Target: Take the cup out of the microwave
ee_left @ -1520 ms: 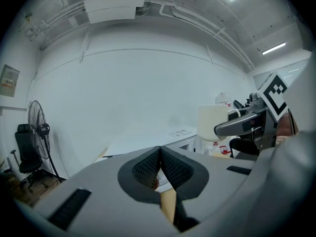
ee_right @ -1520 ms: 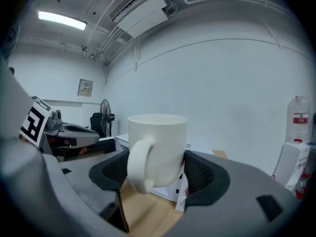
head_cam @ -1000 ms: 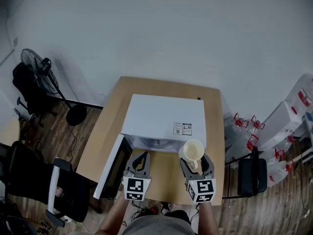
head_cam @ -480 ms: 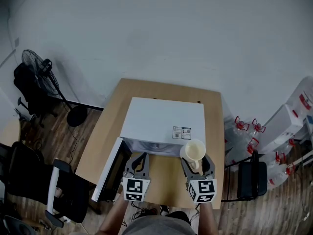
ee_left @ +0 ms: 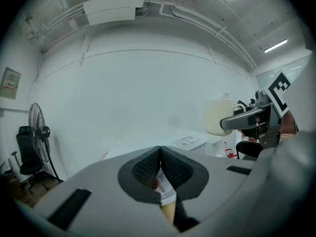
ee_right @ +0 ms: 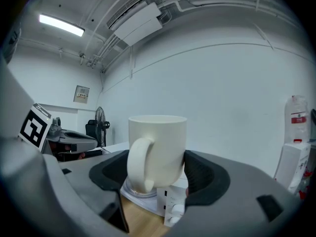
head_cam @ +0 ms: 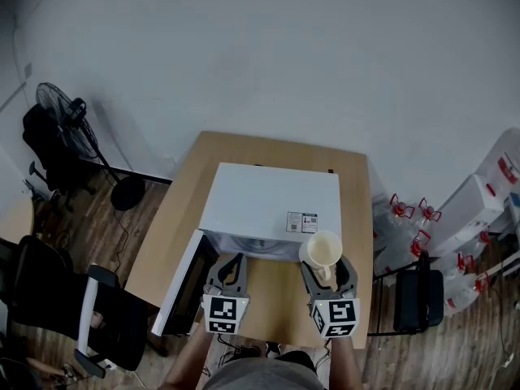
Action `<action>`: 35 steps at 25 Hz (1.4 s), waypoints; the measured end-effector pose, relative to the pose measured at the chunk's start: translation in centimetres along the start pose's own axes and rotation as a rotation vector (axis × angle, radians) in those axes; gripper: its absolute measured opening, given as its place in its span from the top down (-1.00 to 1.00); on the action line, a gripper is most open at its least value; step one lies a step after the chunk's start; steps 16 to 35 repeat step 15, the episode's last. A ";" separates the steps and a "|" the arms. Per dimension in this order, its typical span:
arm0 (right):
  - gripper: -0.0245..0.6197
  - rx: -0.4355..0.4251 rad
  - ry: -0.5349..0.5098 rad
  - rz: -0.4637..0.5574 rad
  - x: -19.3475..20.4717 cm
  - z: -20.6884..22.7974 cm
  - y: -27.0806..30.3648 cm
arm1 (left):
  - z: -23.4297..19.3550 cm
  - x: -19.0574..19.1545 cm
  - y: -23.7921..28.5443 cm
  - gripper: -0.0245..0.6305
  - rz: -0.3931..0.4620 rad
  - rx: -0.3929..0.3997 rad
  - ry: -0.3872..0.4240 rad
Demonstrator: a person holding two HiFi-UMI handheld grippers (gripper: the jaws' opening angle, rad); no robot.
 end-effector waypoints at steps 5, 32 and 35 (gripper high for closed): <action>-0.18 0.004 -0.002 0.011 -0.1 -0.1 0.2 | -0.4 0.0 0.0 0.86 -0.001 -0.005 0.002; -0.18 0.004 0.007 0.017 -0.3 -0.7 0.5 | -1.2 0.2 -0.1 0.86 -0.007 -0.006 0.005; -0.18 0.004 0.007 0.017 -0.3 -0.7 0.5 | -1.2 0.2 -0.1 0.86 -0.007 -0.006 0.005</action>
Point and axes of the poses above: the fingertips, and each gripper's own axes: y forward along the fingers, z to its right, x out of its underside, the point moved 9 cm from there along -y, backward along the fingers, and after that the axes turned 8 degrees about z, right-handed, at the moved point
